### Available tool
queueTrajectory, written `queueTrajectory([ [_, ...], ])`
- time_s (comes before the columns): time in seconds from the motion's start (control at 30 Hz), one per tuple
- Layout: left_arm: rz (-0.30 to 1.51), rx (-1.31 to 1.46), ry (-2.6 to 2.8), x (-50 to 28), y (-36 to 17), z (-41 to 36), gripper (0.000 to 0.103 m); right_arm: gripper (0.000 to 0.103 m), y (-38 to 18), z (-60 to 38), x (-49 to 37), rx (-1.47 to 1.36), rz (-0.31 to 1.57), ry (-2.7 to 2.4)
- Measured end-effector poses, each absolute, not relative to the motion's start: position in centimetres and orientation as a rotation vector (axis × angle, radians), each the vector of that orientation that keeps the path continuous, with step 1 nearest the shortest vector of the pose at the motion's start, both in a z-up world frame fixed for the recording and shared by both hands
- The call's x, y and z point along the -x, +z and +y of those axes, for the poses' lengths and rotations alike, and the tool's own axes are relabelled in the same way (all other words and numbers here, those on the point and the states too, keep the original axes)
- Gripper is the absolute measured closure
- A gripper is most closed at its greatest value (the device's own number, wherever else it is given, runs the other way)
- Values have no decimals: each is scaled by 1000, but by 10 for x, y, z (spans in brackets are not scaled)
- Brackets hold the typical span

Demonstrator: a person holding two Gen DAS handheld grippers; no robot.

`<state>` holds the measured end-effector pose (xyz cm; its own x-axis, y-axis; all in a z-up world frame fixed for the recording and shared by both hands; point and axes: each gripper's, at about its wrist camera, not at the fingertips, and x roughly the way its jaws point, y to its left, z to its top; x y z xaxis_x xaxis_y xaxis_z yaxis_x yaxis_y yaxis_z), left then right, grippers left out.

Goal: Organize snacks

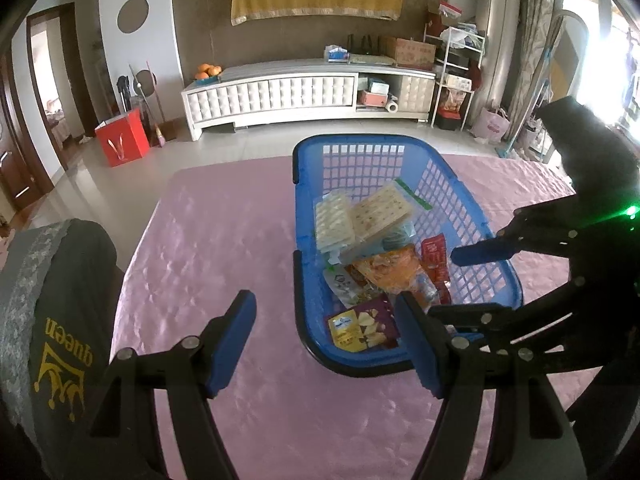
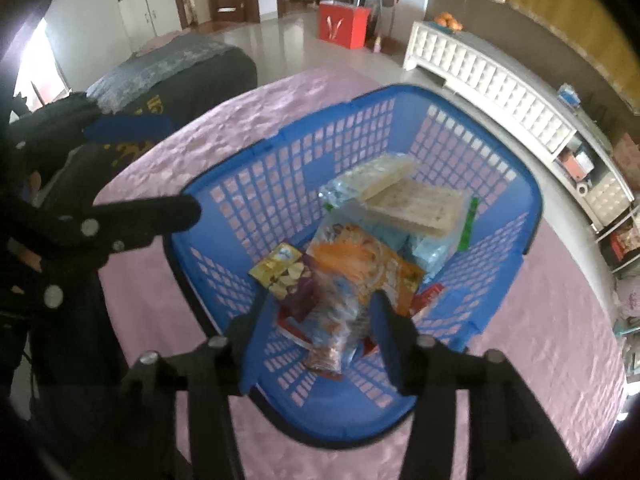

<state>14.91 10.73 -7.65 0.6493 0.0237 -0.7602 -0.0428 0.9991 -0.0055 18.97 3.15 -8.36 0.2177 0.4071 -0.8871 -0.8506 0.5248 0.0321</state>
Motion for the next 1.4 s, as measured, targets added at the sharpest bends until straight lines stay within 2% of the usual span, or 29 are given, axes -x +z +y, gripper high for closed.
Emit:
queueTrajectory([
  [0.4,627,-5,86,-90,-9,57,33,45,0,-51,-146,273,779,752],
  [0.43,602,-8,79,-83,-3,49,32,45,11,-64,-137,235,746,716],
  [0.5,566,8,56,-72,7,40,23,44,27,-81,-127,182,702,666],
  [0.53,552,15,47,-68,10,36,23,43,36,-90,-117,163,673,632],
  [0.6,528,18,32,-60,15,27,23,39,47,-102,-102,149,633,583],
  [0.73,480,20,36,-42,26,9,18,22,62,-121,-77,141,567,488],
  [0.77,469,23,36,-39,27,7,14,16,65,-126,-71,137,551,460],
  [0.87,419,19,42,-24,36,-6,0,8,70,-137,-54,135,501,403],
  [0.93,399,-4,50,-16,39,-15,0,0,74,-140,-44,160,439,353],
  [1.03,389,-26,39,-8,43,-27,0,0,78,-145,-32,159,393,319],
  [1.4,390,-20,27,12,44,-39,0,0,78,-157,-13,105,413,328],
])
